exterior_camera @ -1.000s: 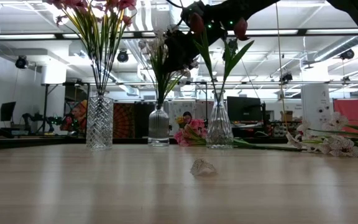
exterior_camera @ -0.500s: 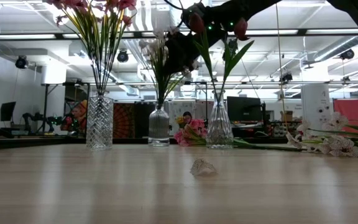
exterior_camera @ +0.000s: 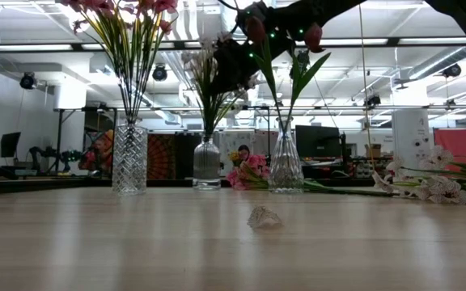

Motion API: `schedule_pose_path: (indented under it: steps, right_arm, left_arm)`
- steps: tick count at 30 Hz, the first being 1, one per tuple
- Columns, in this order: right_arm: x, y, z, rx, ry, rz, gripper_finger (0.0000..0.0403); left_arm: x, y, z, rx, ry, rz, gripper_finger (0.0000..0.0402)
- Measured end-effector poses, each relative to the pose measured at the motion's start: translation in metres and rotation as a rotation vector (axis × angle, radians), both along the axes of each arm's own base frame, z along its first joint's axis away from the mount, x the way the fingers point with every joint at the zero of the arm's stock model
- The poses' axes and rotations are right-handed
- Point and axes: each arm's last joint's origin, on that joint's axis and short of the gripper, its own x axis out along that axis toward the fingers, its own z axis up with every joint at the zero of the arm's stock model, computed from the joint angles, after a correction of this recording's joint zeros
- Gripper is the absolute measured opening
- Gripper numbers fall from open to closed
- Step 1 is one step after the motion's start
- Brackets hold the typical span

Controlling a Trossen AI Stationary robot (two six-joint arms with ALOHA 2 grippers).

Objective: Sort flowers into vase by color
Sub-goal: Put the top white flower into the top transparent vase

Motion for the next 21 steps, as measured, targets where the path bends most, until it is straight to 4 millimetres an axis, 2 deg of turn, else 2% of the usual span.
schedule_pose_path:
  steps: [5, 14, 21]
  right_arm:
    - [0.000, 0.000, 0.003, -0.007, -0.006, -0.006, 0.0027]
    - [-0.001, 0.000, 0.006, 0.002, -0.014, -0.026, 0.0125]
    - [-0.004, 0.002, 0.014, 0.017, -0.035, -0.037, 0.0177]
  left_arm:
    - [0.000, 0.000, 0.000, -0.001, 0.001, -0.002, 0.0190]
    - [0.000, 0.000, 0.000, -0.002, 0.003, -0.005, 0.0190]
    - [0.000, 0.000, 0.000, -0.003, 0.003, -0.005, 0.0190]
